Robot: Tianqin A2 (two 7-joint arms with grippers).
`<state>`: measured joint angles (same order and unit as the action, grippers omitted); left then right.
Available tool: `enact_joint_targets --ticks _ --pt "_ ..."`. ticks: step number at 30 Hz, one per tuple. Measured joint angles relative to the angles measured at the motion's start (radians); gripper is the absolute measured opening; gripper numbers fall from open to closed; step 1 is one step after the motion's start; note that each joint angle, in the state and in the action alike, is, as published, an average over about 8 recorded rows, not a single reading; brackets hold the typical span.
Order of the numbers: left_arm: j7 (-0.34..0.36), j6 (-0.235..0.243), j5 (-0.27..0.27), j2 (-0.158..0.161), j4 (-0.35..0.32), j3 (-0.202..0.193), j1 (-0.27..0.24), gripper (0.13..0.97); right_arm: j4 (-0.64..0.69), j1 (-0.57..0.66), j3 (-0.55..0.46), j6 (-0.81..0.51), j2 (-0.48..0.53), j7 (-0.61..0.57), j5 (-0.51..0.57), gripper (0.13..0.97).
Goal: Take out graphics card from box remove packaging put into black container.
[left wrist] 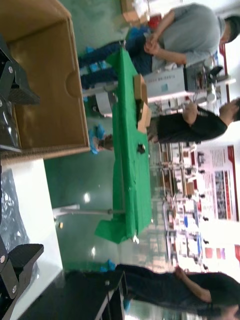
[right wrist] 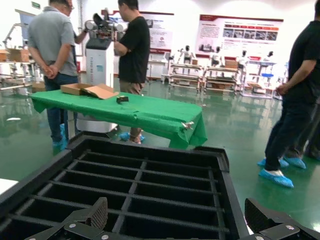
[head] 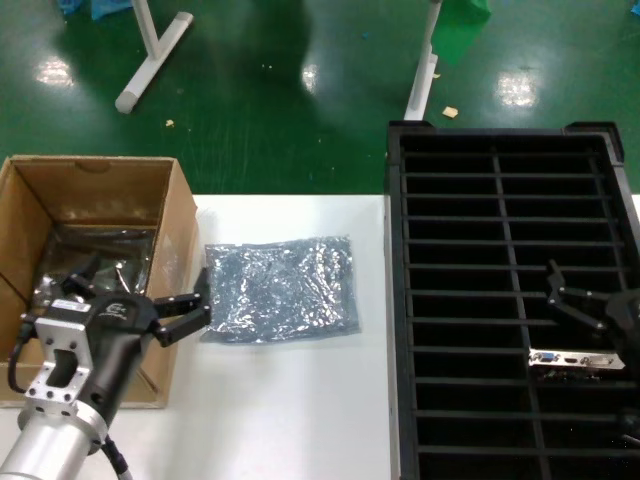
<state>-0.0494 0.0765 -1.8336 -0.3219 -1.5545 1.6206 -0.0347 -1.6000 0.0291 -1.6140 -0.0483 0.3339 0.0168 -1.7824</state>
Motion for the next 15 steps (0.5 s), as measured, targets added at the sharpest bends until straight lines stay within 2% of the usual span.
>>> enact_joint_targets --ticks 4,15 --pt "0.018 -0.028 0.012 0.008 -0.016 -0.007 0.013 0.966 0.0 -0.011 0.005 0.018 -0.012 -0.006 -0.006 0.966" --pt "0.02 -0.032 0.014 0.009 -0.019 -0.008 0.014 0.966 0.0 -0.012 0.006 0.02 -0.014 -0.007 -0.007 0.966"
